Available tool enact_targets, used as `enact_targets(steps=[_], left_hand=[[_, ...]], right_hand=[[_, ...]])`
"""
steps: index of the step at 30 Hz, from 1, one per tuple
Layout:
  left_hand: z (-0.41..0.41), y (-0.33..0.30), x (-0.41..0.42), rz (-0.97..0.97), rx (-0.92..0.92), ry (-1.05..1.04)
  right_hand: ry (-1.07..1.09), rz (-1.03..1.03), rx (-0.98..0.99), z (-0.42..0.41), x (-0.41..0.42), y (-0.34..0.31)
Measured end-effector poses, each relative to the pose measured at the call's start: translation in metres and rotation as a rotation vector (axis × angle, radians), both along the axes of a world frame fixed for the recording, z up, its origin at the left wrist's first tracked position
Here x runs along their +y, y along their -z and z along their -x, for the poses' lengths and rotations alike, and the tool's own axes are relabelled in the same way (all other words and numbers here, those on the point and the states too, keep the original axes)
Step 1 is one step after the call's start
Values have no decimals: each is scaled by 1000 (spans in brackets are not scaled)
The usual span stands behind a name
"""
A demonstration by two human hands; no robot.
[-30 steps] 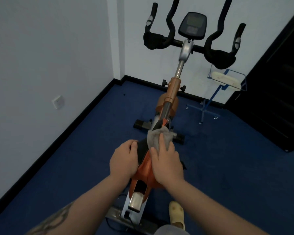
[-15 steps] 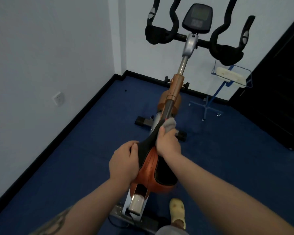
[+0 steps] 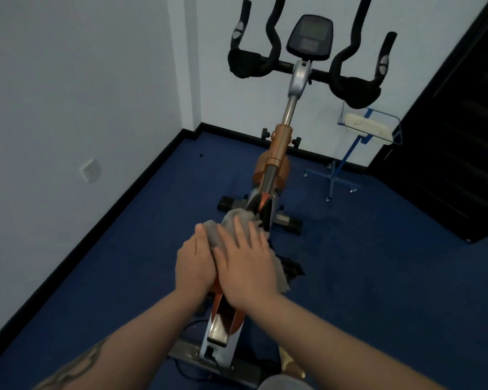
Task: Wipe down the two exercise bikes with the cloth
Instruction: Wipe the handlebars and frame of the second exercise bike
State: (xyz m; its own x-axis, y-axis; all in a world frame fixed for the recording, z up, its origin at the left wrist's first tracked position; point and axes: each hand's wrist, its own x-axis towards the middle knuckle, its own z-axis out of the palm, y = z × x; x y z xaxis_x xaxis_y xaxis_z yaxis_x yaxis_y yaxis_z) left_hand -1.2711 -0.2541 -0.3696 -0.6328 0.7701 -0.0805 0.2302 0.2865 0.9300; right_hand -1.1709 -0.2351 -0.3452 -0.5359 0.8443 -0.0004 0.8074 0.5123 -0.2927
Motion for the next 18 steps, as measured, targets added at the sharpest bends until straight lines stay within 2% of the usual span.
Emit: enact_targets(steps=[6,11,14,18], left_hand=[[-3,1,-2,-9,-20,62],[-1,2,1,21,69,68],[3,1,4,37,139,103],[4,2,6,28,98,88]], right_hand=[[31,11,64,-50,-31,7],[326,315,370,-44,13,8],[446,422,315,-22,60,9],[480,370,220,8,99,6]])
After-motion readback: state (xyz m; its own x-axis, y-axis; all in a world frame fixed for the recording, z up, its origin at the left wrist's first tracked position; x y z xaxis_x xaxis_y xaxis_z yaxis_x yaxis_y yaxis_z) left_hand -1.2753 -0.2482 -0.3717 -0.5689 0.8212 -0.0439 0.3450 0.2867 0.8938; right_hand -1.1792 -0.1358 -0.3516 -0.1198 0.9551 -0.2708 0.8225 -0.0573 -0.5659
